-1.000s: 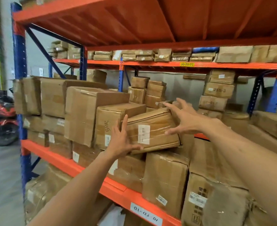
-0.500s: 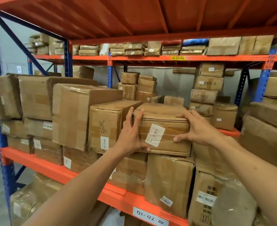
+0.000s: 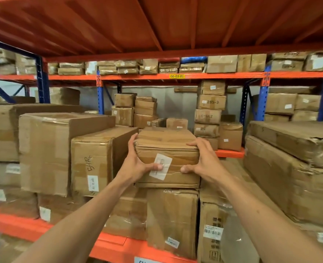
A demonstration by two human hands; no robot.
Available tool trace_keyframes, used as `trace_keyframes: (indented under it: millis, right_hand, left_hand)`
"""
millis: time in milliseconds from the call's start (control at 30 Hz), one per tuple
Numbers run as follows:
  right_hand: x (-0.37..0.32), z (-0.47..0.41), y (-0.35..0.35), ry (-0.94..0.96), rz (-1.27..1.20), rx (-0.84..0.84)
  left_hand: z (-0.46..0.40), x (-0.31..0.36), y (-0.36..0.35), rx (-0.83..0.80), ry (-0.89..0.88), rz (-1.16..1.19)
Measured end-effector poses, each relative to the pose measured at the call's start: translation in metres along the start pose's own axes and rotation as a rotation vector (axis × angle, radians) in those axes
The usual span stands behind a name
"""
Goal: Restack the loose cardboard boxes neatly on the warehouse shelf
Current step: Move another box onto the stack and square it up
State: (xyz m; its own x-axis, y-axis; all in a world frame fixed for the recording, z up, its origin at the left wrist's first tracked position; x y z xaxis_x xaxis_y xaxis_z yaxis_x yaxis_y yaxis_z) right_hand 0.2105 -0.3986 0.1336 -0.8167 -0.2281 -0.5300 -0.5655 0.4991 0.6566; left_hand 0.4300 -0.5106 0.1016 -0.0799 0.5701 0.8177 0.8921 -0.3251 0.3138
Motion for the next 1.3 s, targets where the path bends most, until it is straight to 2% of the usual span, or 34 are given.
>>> trace_keyframes:
  millis: [100,333,500,633,733,800,900,1033,1133,1200,1300]
  right_hand:
    - [0.009,0.01,0.004,-0.069,-0.055,-0.007]
    - [0.037,0.058,0.034,-0.179,-0.405,0.345]
    - [0.067,0.114,0.08,-0.249,-0.506,0.54]
    - [0.103,0.17,0.098,-0.432,-0.571,0.596]
    - [0.125,0.199,0.104,-0.555,-0.486,0.588]
    - [0.13,0.204,0.115,-0.593,-0.382,0.525]
    - [0.133,0.204,0.13,-0.57,-0.212,0.441]
    - [0.125,0.211,0.133,-0.552,-0.083,0.519]
    - [0.116,0.212,0.133,-0.53,0.077,0.497]
    - [0.108,0.218,0.137,-0.55,0.231,0.475]
    - [0.09,0.229,0.145,-0.467,0.374,0.482]
  left_hand:
    - [-0.01,0.026,-0.005,-0.023,-0.057,-0.055]
    - [-0.04,0.138,-0.055,-0.228,-0.268,-0.427]
    - [-0.042,0.216,-0.135,-0.348,-0.375,-0.676]
    - [-0.032,0.254,-0.218,-0.531,-0.383,-0.889]
    - [-0.021,0.269,-0.284,-0.618,-0.401,-1.092]
    - [-0.02,0.273,-0.309,-0.654,-0.36,-1.193]
    - [-0.023,0.276,-0.314,-0.671,-0.314,-1.248]
    - [-0.022,0.27,-0.313,-0.657,-0.302,-1.269]
    - [-0.021,0.269,-0.314,-0.654,-0.306,-1.241]
    - [-0.02,0.267,-0.309,-0.619,-0.333,-1.186]
    - [-0.008,0.263,-0.287,-0.392,-0.483,-1.132]
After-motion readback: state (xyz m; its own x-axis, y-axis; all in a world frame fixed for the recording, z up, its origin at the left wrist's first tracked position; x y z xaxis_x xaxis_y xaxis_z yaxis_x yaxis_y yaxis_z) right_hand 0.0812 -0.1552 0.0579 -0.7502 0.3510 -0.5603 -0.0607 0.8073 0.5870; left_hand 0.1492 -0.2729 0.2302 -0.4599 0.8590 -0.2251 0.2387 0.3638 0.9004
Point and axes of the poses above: each hand's wrist, its own z-axis away from the middle knuckle, its own y-axis out of the back of the hand, x = y × z, the point moved 9 cm from there along -z, towards the middle knuckle, and after that the axes turned 4 degrees about -x, right-handed, at the moved point
